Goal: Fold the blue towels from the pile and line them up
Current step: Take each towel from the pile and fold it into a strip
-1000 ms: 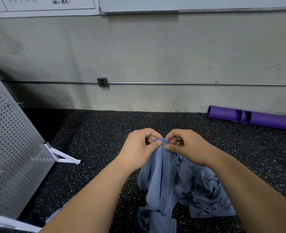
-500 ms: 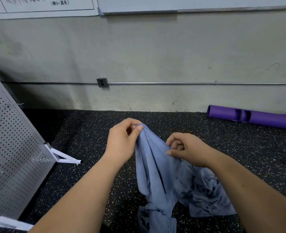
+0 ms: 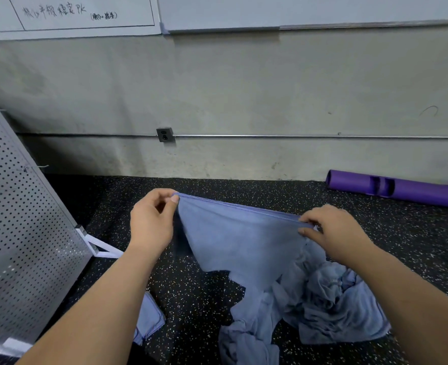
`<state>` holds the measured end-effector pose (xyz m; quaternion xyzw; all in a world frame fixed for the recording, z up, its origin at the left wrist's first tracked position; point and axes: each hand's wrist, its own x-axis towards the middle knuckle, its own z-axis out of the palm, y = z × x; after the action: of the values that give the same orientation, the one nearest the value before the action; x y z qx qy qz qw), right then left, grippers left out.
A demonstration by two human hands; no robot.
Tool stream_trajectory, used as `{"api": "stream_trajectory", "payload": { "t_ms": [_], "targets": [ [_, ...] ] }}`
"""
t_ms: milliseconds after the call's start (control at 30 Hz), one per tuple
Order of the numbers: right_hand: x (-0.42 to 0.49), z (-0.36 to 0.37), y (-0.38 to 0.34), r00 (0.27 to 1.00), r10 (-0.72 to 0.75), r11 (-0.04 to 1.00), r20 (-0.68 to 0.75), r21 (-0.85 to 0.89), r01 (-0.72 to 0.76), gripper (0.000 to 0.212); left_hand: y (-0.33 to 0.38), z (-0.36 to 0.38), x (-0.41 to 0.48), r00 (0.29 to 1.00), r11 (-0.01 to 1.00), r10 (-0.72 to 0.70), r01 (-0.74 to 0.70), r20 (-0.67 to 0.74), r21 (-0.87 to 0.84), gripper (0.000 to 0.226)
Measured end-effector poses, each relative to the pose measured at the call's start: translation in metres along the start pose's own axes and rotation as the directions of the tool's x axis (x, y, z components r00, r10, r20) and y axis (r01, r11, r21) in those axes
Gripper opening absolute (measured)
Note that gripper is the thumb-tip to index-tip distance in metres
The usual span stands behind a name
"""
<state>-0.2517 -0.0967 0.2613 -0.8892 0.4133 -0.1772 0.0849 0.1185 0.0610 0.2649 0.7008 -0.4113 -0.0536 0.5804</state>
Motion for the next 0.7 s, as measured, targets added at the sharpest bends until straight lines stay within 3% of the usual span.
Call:
{"api": "stream_trajectory", "payload": {
  "t_ms": [133, 267, 367, 467, 567, 700],
  "targets": [
    [-0.006, -0.011, 0.007, 0.987, 0.007, 0.976, -0.162, -0.213, -0.042, 0.012, 0.003, -0.008, -0.004, 0.997, 0.991, 0.047, -0.053, 0.056, 0.120, 0.008],
    [-0.010, -0.014, 0.011, 0.955, 0.002, 0.967, -0.297, -0.242, -0.077, 0.016, 0.006, -0.009, -0.009, 0.997, 0.990, 0.039, -0.047, 0.063, 0.133, 0.003],
    [-0.014, -0.015, 0.009, 0.935, 0.060, 0.978, -0.350, -0.169, -0.126, 0.011, 0.009, -0.010, -0.010, 0.997, 0.995, -0.004, -0.003, 0.076, 0.096, 0.003],
    [-0.017, -0.018, 0.007, 0.948, 0.162, 0.978, -0.275, -0.085, -0.192, 0.014, 0.010, -0.010, -0.011, 0.993, 0.996, -0.013, 0.002, 0.114, 0.090, 0.007],
    [-0.019, -0.023, 0.006, 0.938, 0.173, 0.985, -0.300, 0.063, -0.162, 0.005, 0.010, -0.008, -0.011, 0.992, 0.997, -0.011, 0.001, 0.128, 0.074, 0.009],
    [-0.019, -0.036, 0.001, 0.900, 0.219, 0.965, -0.377, 0.222, -0.142, 0.013, 0.011, -0.008, -0.008, 0.990, 0.999, -0.031, 0.028, 0.140, 0.023, 0.008]
  ]
}}
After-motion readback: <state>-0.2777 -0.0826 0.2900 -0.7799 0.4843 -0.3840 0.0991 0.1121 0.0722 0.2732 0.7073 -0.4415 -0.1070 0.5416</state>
